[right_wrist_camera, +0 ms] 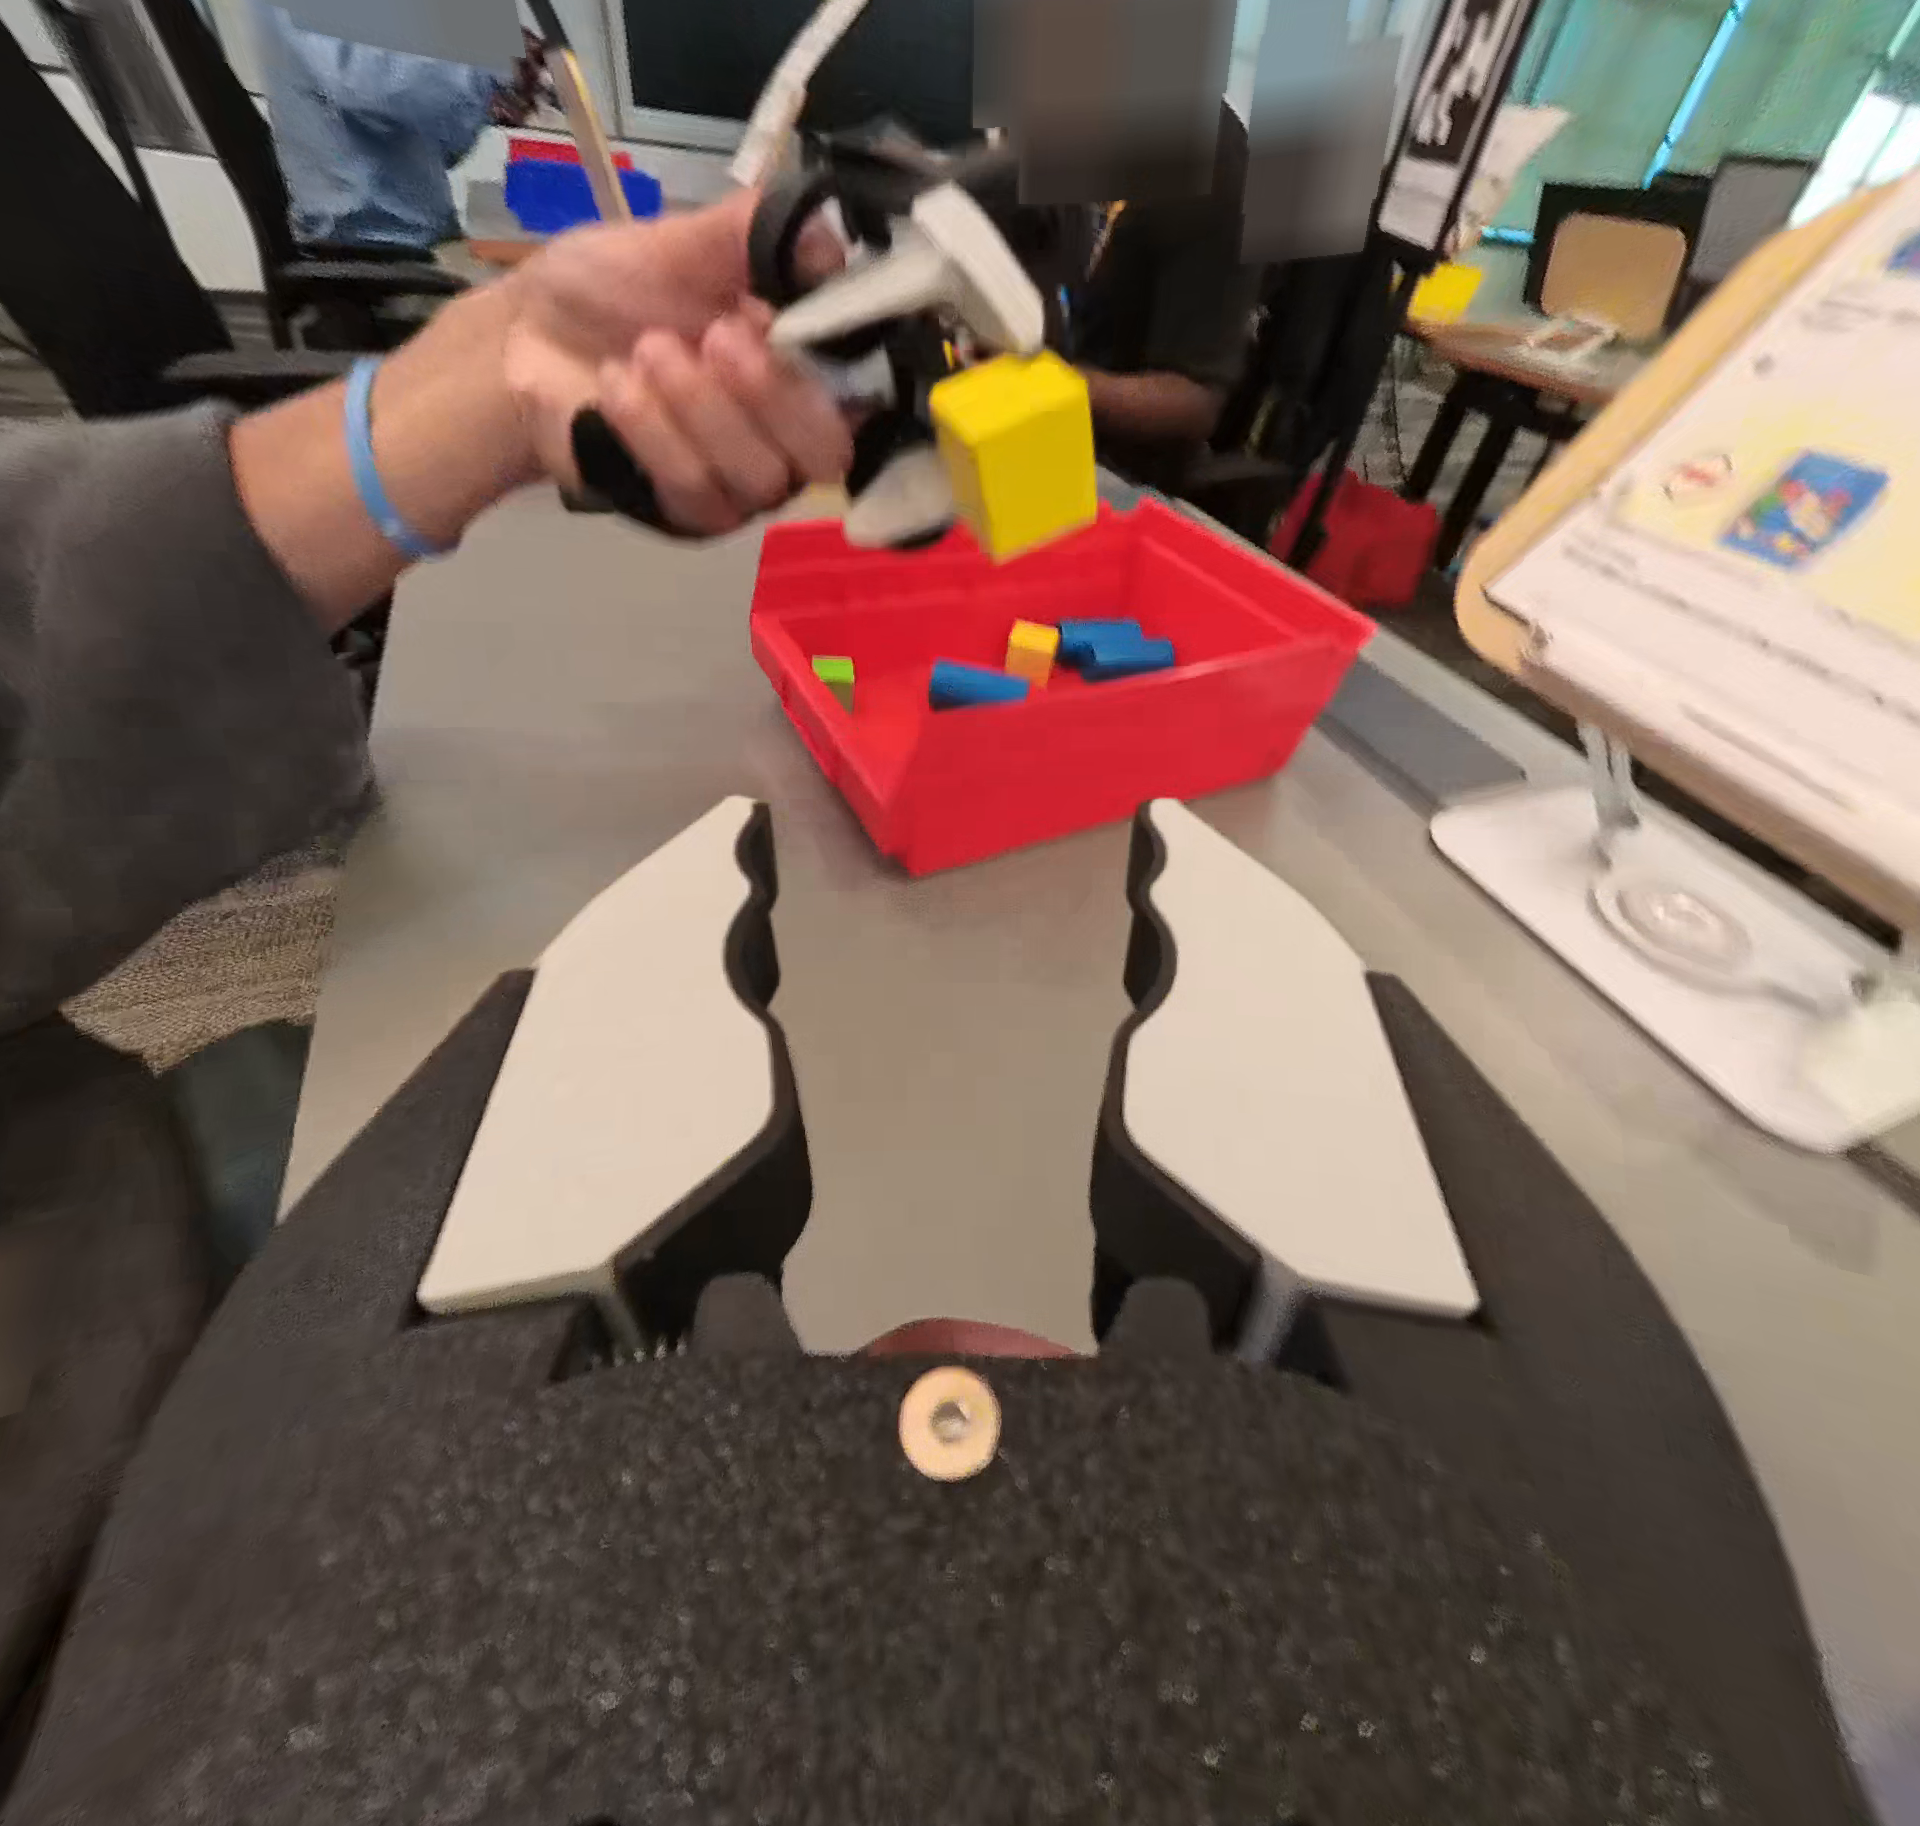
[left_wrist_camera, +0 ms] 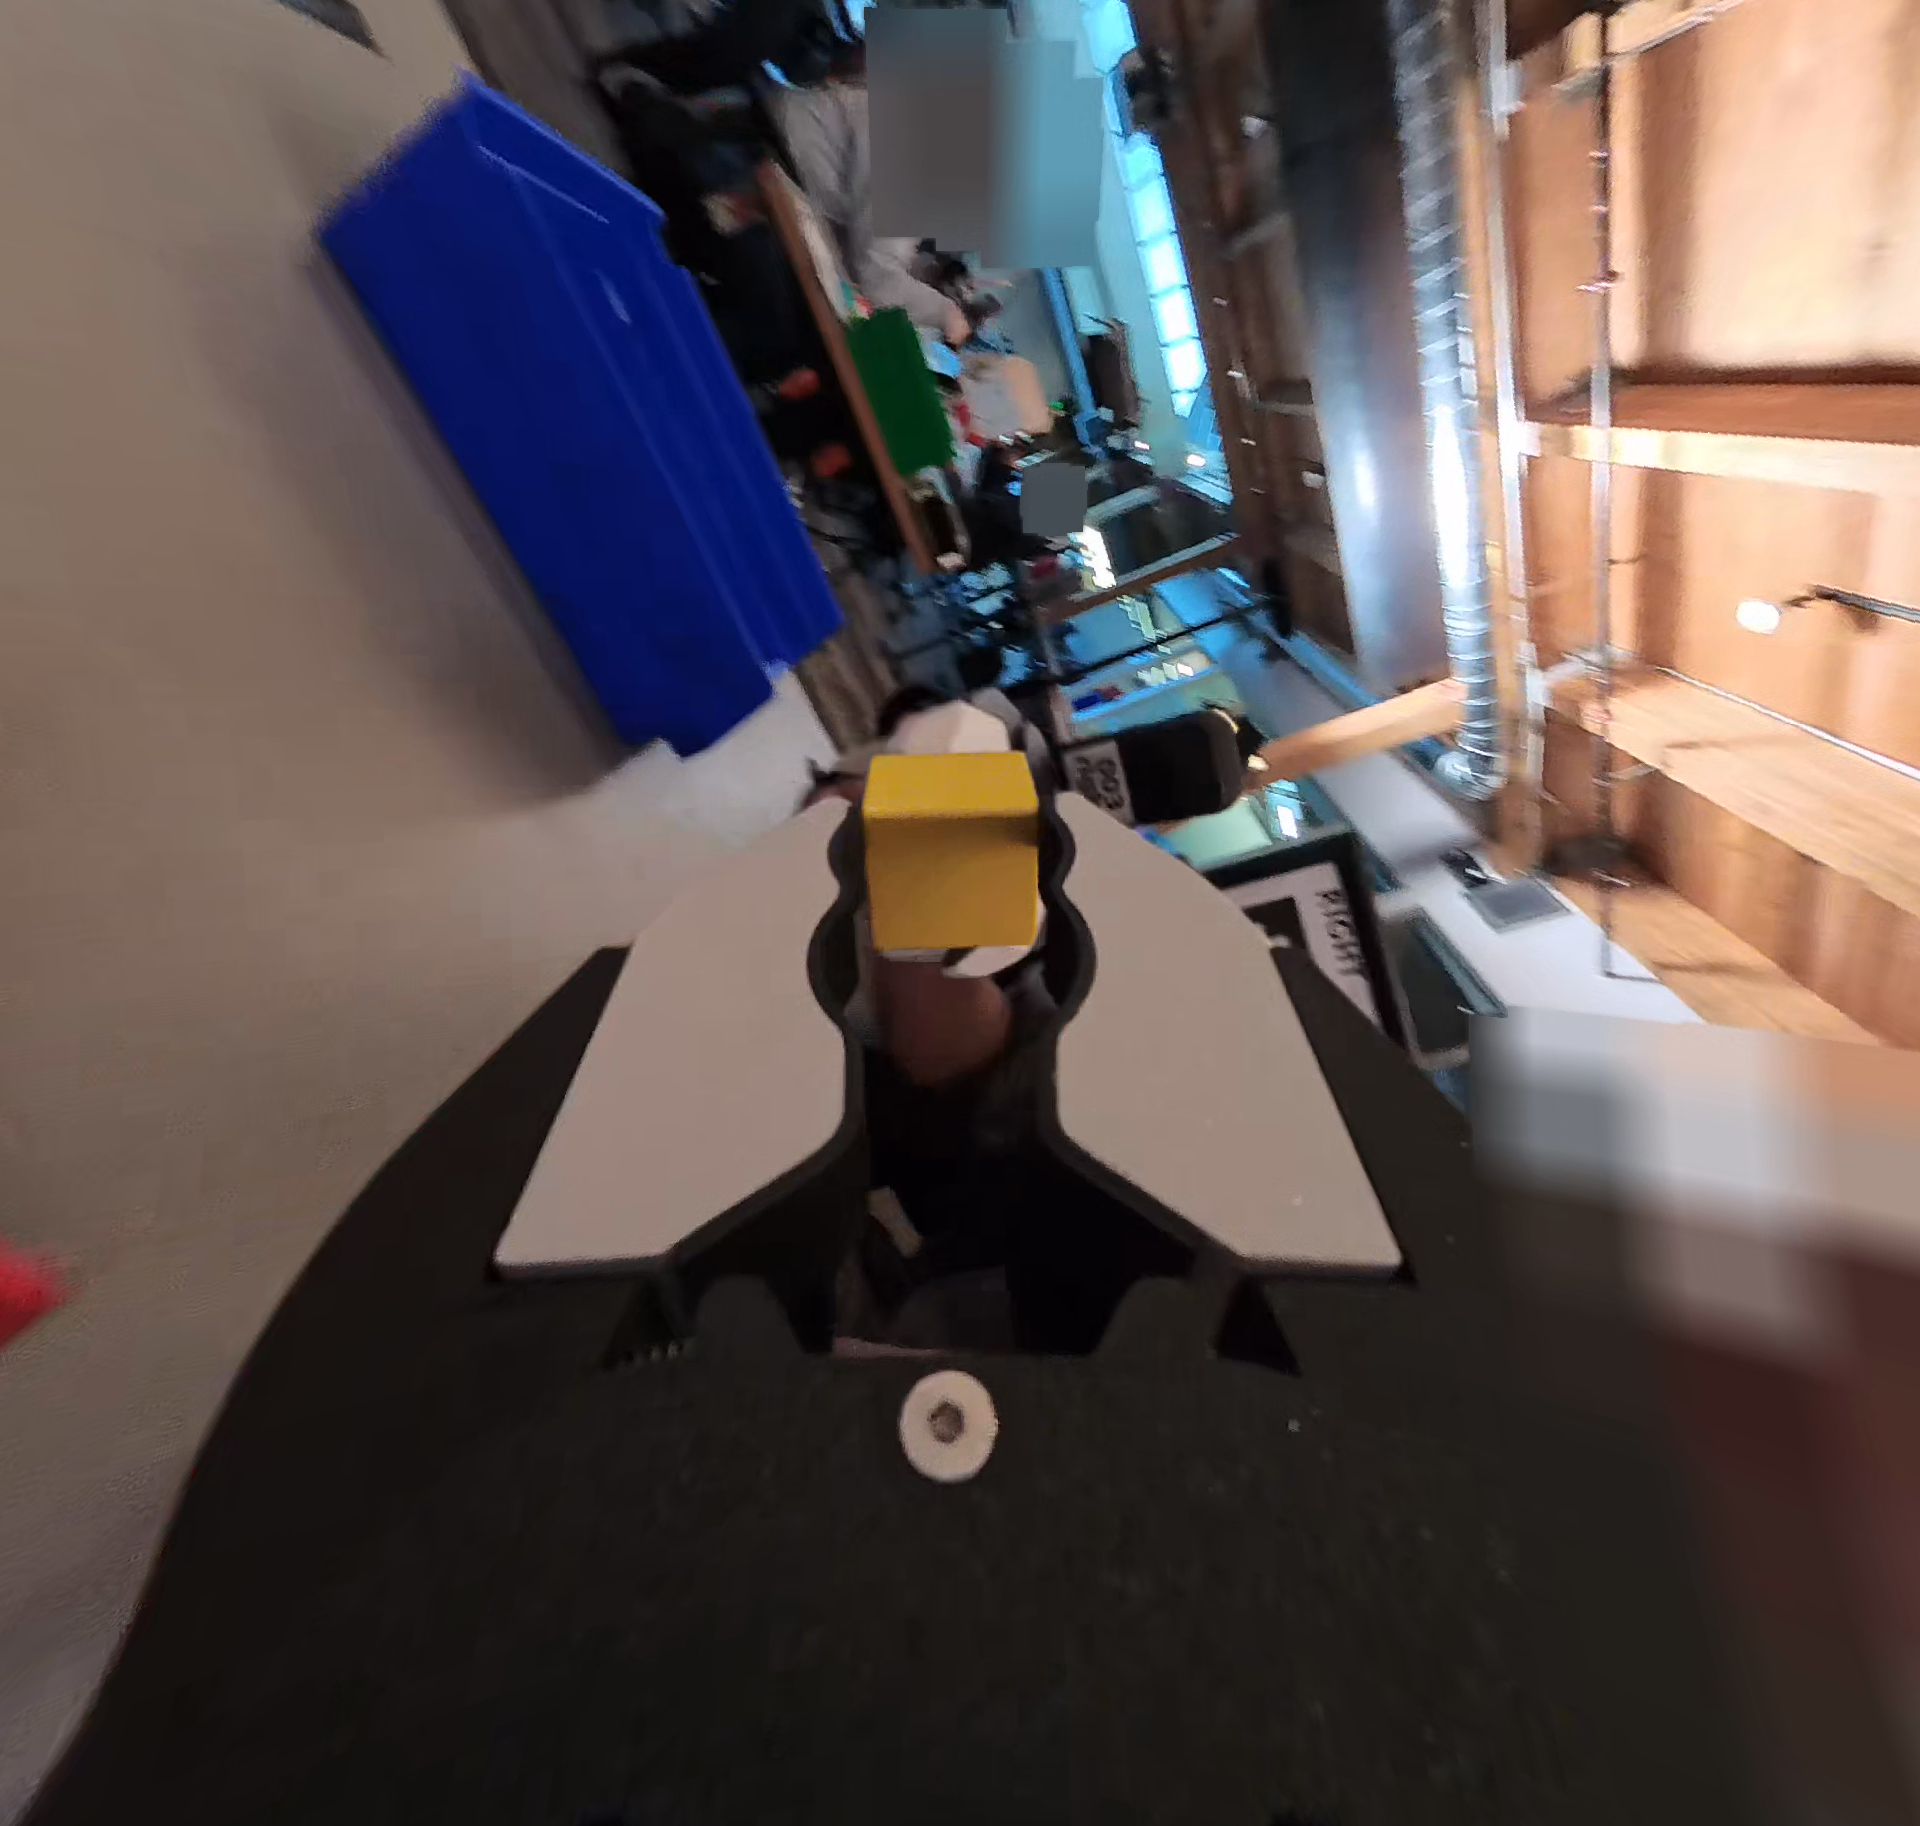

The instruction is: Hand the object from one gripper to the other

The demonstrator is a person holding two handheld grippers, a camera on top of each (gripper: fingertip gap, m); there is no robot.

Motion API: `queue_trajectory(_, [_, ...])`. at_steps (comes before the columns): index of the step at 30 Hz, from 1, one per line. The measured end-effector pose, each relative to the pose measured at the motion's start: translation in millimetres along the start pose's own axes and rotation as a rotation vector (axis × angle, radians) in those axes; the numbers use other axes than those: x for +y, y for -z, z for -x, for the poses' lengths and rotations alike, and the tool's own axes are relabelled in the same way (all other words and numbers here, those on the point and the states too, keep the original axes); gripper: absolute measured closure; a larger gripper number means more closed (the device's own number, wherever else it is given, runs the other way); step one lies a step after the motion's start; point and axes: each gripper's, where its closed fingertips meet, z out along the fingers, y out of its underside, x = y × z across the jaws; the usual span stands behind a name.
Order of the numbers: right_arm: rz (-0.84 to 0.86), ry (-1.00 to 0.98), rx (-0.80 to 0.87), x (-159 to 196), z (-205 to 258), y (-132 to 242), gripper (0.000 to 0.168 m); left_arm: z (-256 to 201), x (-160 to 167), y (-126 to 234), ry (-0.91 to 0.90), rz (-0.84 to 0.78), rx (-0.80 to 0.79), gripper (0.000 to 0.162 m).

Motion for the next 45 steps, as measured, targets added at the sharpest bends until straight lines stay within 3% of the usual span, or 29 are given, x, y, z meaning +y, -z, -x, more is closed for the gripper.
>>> queue_trajectory(6, [-0.060,0.010,-0.023,-19.2,-6.1,-43.9,0.106,-5.2,30.1,-40.5,0.123,0.049,0.147,0.131])
queue_trajectory(9, [-0.079,0.092,-0.030,-17.4,0.3,-38.2,0.133,-2.2,38.2,-49.2,0.137,0.071,0.147,0.131])
queue_trajectory(14, [-0.096,0.145,-0.042,-17.7,12.6,-22.4,0.134,-7.8,54.8,-53.0,0.146,0.107,0.184,0.129])
queue_trajectory(17, [-0.091,0.139,-0.006,-22.8,-0.6,-1.7,0.134,-2.5,76.6,-44.8,0.088,0.113,0.148,0.101])
queue_trajectory(22, [-0.024,0.032,0.299,-39.8,-98.4,84.9,0.134,29.8,170.1,-30.6,0.054,0.168,0.133,0.108])
queue_trajectory(25, [0.156,-0.104,0.543,-12.4,-170.5,151.6,0.134,57.6,223.3,-26.4,0.034,0.251,0.037,0.108])
queue_trajectory(29, [0.687,-0.239,0.754,81.5,-236.8,228.0,0.134,64.4,242.8,-26.4,0.040,0.263,0.009,0.111])
queue_trajectory(33, [1.104,-0.381,0.661,161.5,-255.8,252.9,0.134,56.1,233.0,-27.5,-0.007,0.251,0.026,0.116])
queue_trajectory(38, [1.502,-0.409,0.490,217.9,-255.7,262.2,0.134,57.3,235.9,-23.8,-0.042,0.277,-0.004,0.117])
queue_trajectory(45, [1.731,-0.361,0.324,246.7,-254.1,264.5,0.134,56.5,234.8,-18.0,-0.096,0.276,-0.027,0.117])
